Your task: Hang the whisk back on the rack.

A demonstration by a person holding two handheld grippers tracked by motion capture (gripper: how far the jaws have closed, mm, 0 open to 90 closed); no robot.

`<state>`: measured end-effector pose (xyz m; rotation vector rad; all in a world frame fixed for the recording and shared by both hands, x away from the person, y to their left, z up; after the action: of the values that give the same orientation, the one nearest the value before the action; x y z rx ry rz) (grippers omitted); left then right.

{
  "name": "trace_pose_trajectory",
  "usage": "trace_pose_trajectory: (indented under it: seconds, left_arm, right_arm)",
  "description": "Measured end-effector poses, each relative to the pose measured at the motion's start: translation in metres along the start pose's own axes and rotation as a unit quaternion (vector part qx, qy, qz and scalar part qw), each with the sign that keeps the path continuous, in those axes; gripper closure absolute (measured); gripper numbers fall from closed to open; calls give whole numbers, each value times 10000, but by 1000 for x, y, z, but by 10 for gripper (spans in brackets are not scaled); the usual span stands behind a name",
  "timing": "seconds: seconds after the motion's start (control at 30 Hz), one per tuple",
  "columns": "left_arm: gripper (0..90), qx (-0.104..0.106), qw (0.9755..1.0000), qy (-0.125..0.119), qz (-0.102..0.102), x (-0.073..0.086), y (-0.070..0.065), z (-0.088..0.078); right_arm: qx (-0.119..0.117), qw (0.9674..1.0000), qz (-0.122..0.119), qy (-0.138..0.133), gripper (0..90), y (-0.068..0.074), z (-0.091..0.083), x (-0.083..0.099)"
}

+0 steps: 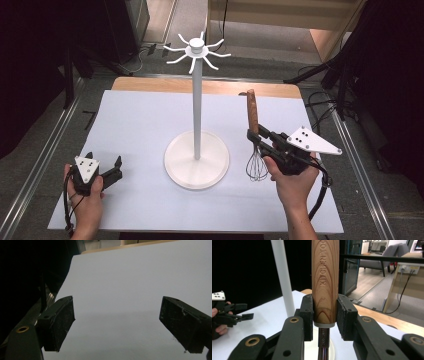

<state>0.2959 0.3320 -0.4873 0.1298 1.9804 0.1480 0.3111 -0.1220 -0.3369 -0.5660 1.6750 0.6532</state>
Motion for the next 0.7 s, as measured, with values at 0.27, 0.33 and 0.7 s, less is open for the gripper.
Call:
trace_pose_trajectory:
  seconds: [0.27,0.33,0.7]
  left_arm:
    - [134,10,10000,-4,-15,0,0,0]
    - [134,8,10000,-18,-23,0,0,0]
    - [133,-9,10000,-10,-20,0,0,0]
  right_arm:
    - [-85,9998,-80,-158,713,13,-2,-8]
    - [-100,9998,-85,-173,713,15,-3,-9]
    - [-240,9990,-180,-335,712,26,-2,-18]
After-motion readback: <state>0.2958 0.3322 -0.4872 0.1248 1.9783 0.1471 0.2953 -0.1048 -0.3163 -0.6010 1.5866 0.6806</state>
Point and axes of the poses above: each handheld gripper's, and its own axes: z roughly forward along the jaws, x roughly out of its underside, y roughly to its left, the point moved 6 cm from there along z, roughly forward along the jaws, and after that the axes turned 1 degree about z, right-handed, at the moved point
